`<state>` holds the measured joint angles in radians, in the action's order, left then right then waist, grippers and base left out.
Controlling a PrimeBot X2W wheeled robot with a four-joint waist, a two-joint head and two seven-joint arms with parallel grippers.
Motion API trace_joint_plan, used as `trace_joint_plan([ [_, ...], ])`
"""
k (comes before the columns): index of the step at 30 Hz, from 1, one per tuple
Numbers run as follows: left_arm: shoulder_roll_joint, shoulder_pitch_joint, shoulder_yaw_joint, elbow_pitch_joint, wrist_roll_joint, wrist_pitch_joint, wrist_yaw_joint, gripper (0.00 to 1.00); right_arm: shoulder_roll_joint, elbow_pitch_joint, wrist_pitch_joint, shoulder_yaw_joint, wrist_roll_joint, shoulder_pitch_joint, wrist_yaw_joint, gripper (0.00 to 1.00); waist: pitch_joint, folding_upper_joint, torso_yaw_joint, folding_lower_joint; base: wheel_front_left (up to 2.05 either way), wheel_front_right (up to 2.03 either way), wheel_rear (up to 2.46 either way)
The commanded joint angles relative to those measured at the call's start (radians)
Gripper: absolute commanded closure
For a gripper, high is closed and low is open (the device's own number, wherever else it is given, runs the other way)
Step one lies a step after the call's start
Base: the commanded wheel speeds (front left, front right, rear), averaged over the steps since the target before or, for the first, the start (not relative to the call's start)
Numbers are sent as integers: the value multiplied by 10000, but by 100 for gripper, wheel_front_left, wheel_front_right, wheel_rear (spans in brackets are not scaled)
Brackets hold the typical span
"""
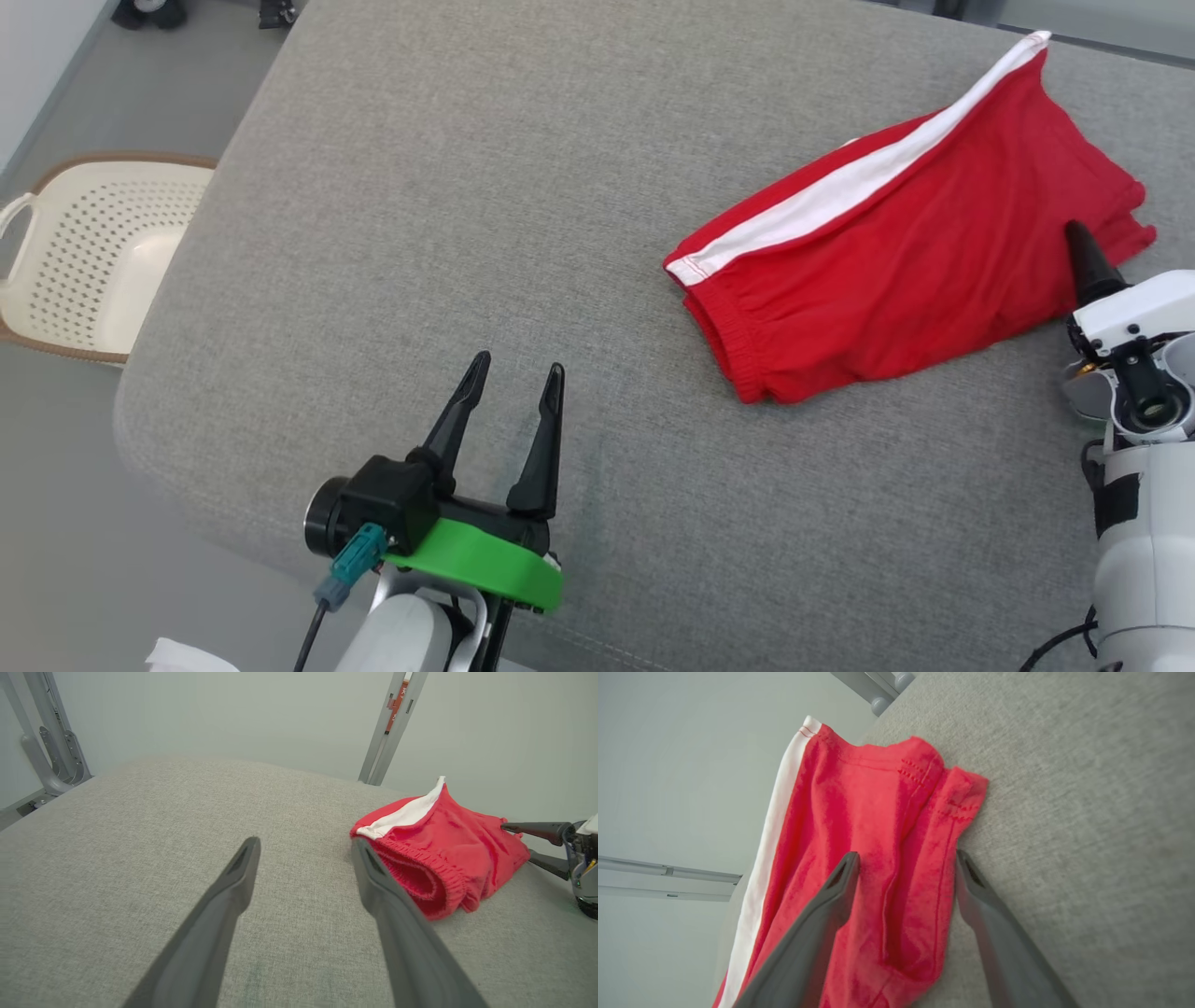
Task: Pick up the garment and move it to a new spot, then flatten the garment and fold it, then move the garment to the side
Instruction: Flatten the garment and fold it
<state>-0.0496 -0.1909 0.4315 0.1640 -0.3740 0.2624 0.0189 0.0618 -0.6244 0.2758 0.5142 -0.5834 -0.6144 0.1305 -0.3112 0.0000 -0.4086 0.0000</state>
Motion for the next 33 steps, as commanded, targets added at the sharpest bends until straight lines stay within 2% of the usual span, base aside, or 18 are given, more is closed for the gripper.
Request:
trace_joint_plan([
  [1,-22,-95,68,34,-105,27,19,0,-118,-364,197,237,203,-15,-2,0,-211,0,-410,0,0,0,0],
  [8,-20,-323,-15,80,-263,29,-17,0,-212,-951,720,1126,1176,-514,-3,0,-368,0,-750,0,0,0,0],
  [16,-20,-479,271,-179,-455,27,-163,0,-293,-1287,998,1339,2141,-1018,-3,0,-504,0,-949,0,0,0,0],
  [21,-20,-520,397,-203,-468,29,-161,0,-283,-1407,720,1374,2518,-1499,-3,0,-618,0,-913,0,0,0,0],
  [22,-20,-553,371,-202,-464,29,-172,0,-266,-1419,574,1388,2530,-1553,-3,3,-644,0,-894,0,0,0,0],
  [23,-20,-578,354,-201,-459,29,-177,0,-251,-1439,454,1439,2512,-1594,-3,45,-658,0,-880,0,0,0,0],
  [24,-20,-589,338,-202,-456,29,-174,0,-249,-1445,319,1450,2468,-1642,-3,99,-669,0,-868,0,0,0,0],
  [33,-22,-619,275,-119,-345,27,-131,0,-122,-1210,-697,1115,1999,-1549,-12,100,-480,0,-480,0,0,0,0],
])
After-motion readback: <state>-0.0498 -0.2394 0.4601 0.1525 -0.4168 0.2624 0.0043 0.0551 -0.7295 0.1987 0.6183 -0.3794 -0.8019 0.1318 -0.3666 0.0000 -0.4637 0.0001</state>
